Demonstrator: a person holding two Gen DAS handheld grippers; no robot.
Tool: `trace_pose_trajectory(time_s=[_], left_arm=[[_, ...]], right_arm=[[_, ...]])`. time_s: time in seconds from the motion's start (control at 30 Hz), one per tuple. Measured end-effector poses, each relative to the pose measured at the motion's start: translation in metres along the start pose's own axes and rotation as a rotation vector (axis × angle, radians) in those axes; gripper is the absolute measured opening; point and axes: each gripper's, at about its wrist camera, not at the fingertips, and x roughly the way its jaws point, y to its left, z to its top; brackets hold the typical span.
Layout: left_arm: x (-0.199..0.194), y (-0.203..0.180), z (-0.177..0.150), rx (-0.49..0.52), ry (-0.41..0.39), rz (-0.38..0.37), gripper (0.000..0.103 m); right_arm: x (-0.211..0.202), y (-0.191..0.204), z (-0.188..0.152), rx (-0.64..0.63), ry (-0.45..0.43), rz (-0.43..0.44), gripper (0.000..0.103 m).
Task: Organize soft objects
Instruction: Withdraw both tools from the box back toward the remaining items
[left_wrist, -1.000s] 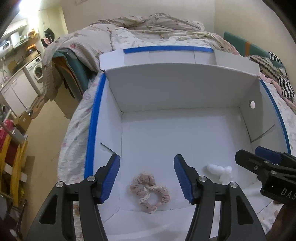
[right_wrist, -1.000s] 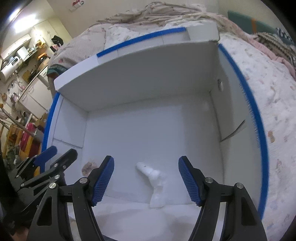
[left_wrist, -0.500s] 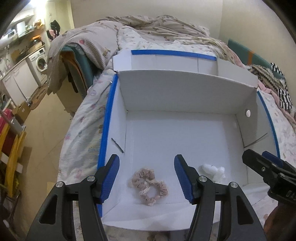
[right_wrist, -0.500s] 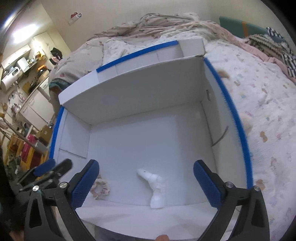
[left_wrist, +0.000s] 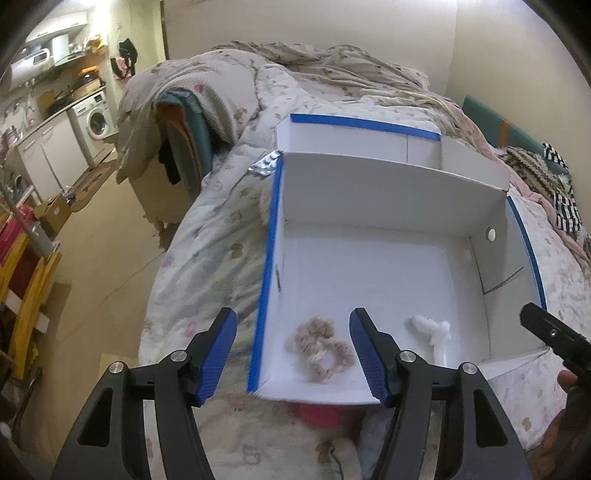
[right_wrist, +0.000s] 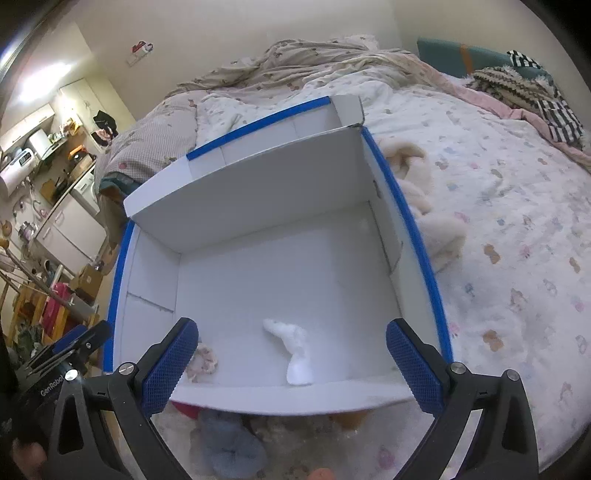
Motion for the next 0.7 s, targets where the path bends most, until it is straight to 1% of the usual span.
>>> trace_pose_trajectory(time_s=[0.1, 0.23, 0.3, 0.43, 0.57, 0.63, 0.7], left_arm=[[-0.006, 0.008, -0.010, -0.012, 0.005, 0.005, 0.061], [-0.010, 0.019, -0.025, -0.013, 0.010, 0.014, 0.066], [-0.009, 0.024, -0.034, -0.008, 0.027, 0.029, 0.066], [-0.004, 0.035, -0.048, -0.011, 0.063, 0.043, 0.067], [0.007, 0.040, -0.060, -0.029, 0.137, 0.026, 0.067], [0.015, 0.036, -0.064, -0.030, 0.189, -0.002, 0.067], [0.023, 0.024, -0.071, -0.004, 0.240, -0.030, 0.067]], right_arm=[[-0.007, -0.003, -0.009, 0.015, 0.004, 0.004, 0.103], [-0.014, -0.005, -0.023, 0.012, 0.020, 0.005, 0.103], [-0.017, -0.004, -0.029, 0.004, 0.032, 0.010, 0.103], [-0.017, -0.008, -0.045, 0.037, 0.096, 0.049, 0.103], [-0.009, -0.012, -0.055, 0.088, 0.150, 0.058, 0.103], [-0.004, -0.010, -0.058, 0.094, 0.172, 0.044, 0.103], [0.002, -0.007, -0.061, 0.079, 0.192, 0.022, 0.103]])
